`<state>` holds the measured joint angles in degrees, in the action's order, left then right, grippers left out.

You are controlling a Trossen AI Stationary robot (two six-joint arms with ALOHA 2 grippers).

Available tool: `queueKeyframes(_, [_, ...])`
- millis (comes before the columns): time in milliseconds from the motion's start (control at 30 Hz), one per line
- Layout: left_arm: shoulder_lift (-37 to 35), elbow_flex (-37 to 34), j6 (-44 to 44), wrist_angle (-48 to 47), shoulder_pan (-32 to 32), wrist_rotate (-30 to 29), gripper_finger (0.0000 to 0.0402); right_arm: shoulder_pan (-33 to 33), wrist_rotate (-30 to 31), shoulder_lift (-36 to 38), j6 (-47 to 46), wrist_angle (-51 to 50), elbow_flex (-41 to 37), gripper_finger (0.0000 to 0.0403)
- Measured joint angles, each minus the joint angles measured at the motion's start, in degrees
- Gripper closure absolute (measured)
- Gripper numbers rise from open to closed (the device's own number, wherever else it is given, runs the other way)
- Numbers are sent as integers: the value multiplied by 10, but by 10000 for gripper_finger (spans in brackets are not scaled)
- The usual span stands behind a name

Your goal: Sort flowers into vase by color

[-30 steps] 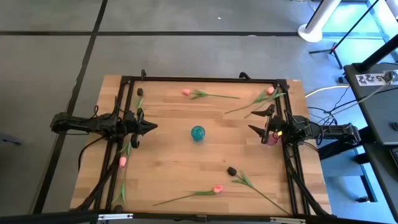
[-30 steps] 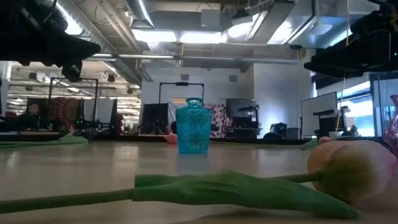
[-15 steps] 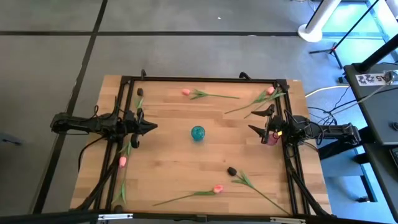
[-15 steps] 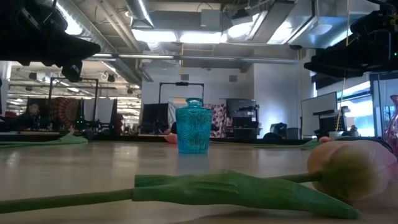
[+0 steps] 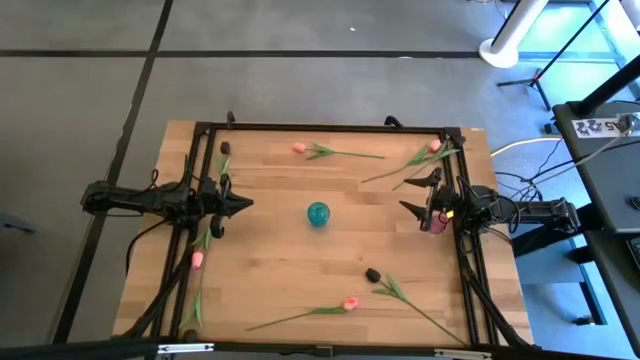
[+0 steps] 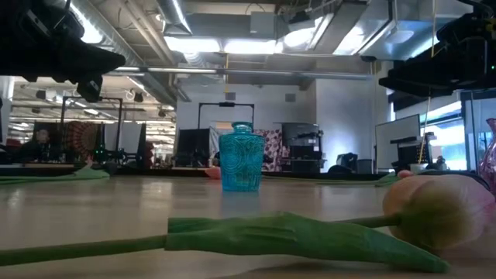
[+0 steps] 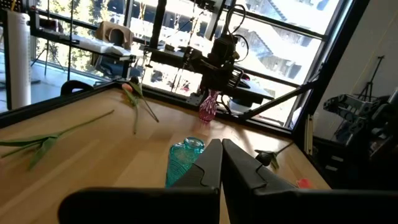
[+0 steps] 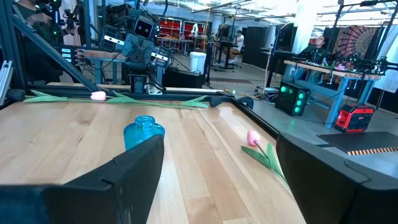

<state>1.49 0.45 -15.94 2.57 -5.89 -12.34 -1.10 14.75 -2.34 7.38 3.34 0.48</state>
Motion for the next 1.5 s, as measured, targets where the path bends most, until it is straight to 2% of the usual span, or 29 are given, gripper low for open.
queueKeyframes(333, [0,0,0,0,0,0,401,0,0,0,4,2,0,93])
queueKeyframes(400, [0,0,0,0,0,0,401,0,-9,0,-23,9,0,93])
queueKeyframes(567, [0,0,0,0,0,0,401,0,-81,-3,-148,118,0,93])
queueKeyframes(633, [0,0,0,0,0,0,401,0,-134,-14,-142,181,0,93])
queueKeyframes(700, [0,0,0,0,0,0,401,-1,-158,-38,-136,235,2,93])
queueKeyframes(800, [0,0,0,0,0,0,401,-1,-118,-92,-152,220,25,93])
queueKeyframes(900, [0,0,0,0,0,0,401,0,-79,-179,-174,228,53,93])
queueKeyframes(1100, [0,0,0,0,0,0,401,0,-80,-362,-190,238,117,93])
queueKeyframes(1233, [0,0,0,0,0,0,401,0,-88,-445,-174,242,164,93])
queueKeyframes(1367, [0,0,0,0,0,0,401,0,-60,-529,-176,234,216,93])
queueKeyframes(1500, [0,0,0,0,0,0,401,5,-48,-615,-158,184,286,93])
